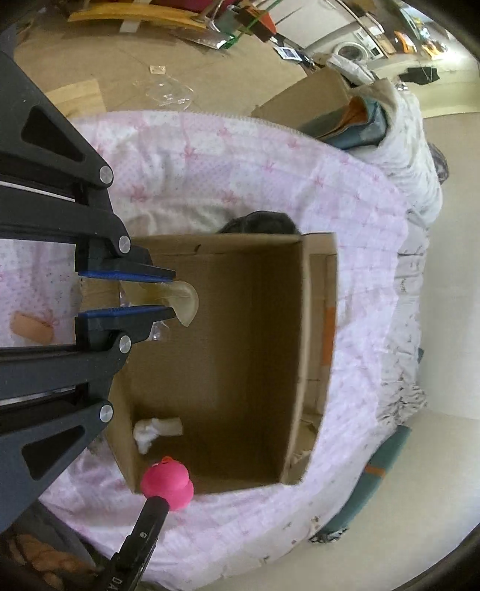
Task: Organize soft objects
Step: 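Carry the pink sponge and tan piece over the box with both grippers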
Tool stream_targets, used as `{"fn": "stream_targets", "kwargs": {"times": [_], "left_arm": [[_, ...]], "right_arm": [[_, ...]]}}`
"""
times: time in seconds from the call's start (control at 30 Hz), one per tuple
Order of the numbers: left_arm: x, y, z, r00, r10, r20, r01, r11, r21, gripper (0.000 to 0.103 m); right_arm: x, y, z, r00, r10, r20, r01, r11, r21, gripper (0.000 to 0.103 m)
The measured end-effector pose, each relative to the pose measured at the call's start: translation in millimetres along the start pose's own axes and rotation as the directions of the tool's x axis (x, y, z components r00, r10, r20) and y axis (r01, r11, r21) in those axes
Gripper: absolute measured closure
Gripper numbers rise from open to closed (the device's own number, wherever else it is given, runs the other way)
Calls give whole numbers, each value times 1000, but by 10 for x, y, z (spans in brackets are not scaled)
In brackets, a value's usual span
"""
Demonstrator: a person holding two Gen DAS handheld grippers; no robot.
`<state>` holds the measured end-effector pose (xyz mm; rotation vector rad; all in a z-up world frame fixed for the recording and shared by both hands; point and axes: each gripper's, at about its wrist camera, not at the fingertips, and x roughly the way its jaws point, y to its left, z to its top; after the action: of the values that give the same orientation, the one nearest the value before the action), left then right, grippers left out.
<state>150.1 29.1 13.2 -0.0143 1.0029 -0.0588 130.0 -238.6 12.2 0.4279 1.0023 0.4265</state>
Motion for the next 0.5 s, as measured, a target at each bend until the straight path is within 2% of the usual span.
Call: {"fn": "stream_targets", "kwargs": {"times": [0.17,0.33,0.5], "left_arm": [[267,-85,-154,999,9,-46,-8,1000,29,92],[364,-108,-191,998,-13,-58,15,999,32,91],[392,-98,-195,998,5,-63,-3,1000,27,89]], "right_arm": [[259,-215,-102,997,-42,-57,45,998,38,82],[421,-176,-157,991,-86,-99,87,996,-2,82],[528,-128,-171,988,-100,-115,96,995,-41,82]]}}
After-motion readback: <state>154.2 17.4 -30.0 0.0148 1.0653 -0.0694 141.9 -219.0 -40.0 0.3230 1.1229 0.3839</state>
